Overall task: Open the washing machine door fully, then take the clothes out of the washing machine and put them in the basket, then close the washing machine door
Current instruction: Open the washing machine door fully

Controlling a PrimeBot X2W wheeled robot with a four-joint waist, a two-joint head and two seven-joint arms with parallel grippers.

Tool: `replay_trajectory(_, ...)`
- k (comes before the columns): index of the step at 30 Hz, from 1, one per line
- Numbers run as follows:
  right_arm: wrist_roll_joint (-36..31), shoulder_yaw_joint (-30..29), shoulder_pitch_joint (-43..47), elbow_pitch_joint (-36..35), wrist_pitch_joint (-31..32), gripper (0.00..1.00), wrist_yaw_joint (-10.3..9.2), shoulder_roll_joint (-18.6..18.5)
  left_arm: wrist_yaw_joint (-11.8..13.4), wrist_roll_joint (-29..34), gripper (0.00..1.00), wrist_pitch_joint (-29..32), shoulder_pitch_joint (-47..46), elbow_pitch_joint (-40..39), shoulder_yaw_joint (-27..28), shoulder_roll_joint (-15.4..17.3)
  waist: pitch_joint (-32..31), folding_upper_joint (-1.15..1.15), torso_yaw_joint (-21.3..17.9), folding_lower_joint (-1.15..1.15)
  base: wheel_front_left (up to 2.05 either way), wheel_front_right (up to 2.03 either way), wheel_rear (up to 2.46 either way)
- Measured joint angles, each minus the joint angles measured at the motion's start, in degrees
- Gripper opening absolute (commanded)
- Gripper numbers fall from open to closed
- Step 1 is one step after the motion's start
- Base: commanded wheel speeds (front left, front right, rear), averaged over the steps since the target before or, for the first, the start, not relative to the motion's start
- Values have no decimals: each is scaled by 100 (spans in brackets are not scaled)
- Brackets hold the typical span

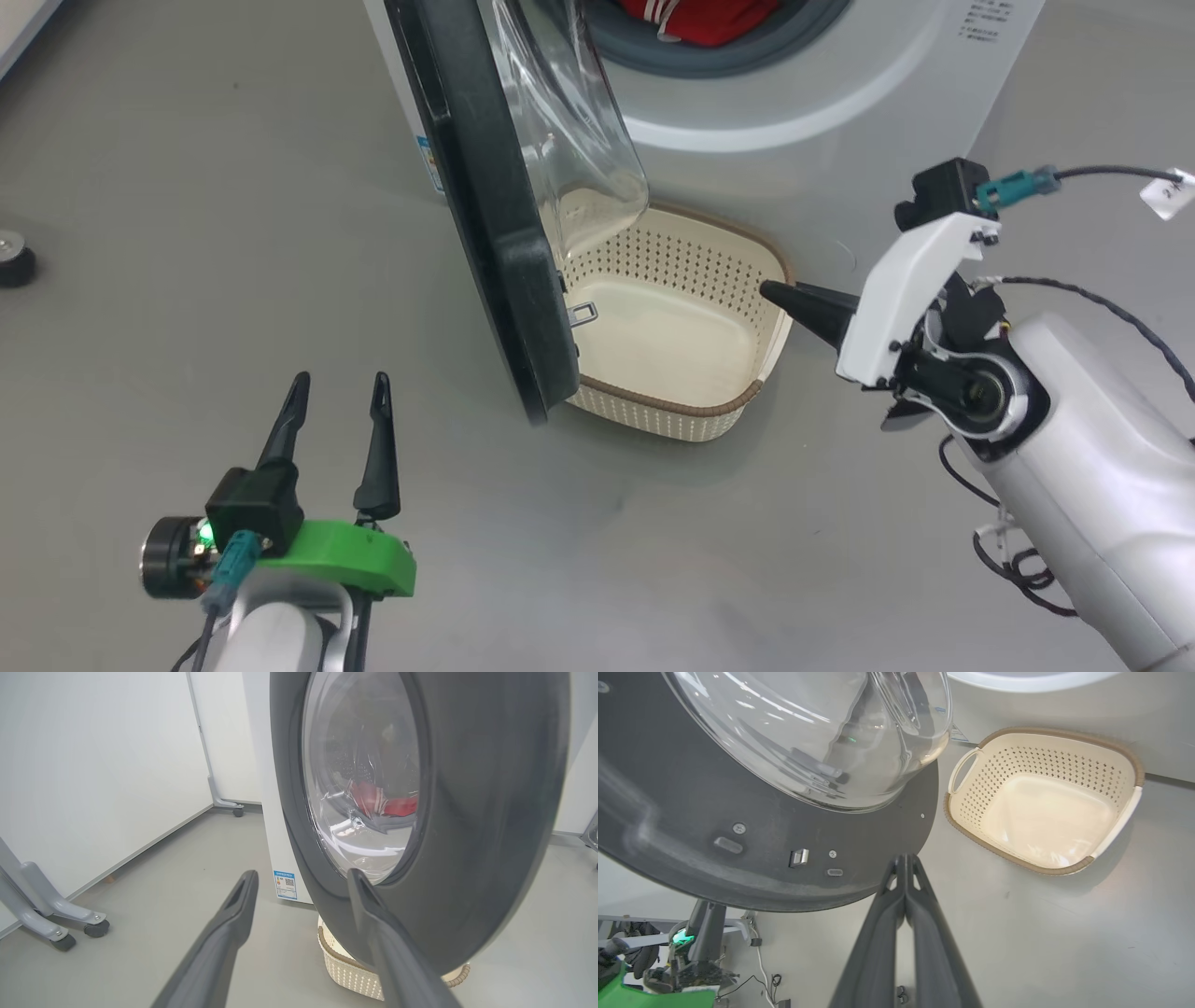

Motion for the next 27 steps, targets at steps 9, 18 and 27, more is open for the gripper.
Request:
replay_trajectory(9, -871, 22, 949, -238, -1289, 0, 44, -319, 23, 51, 100, 0, 498, 57, 355, 134, -424, 0, -408, 0, 0, 0, 0)
replay_trajectory(18, -1532, -227, 1909, -394, -2733, 0, -127, -548, 23, 121, 100, 0, 933, 43, 621, 198, -839, 0, -936, 0, 0, 0, 0)
replay_trajectory(27, -2141, -405, 2605, -516, -3958, 0, -644, -766, 8, 211, 100, 0, 1210, -30, 734, 188, -1152, 0, -1372, 0, 0, 0, 0)
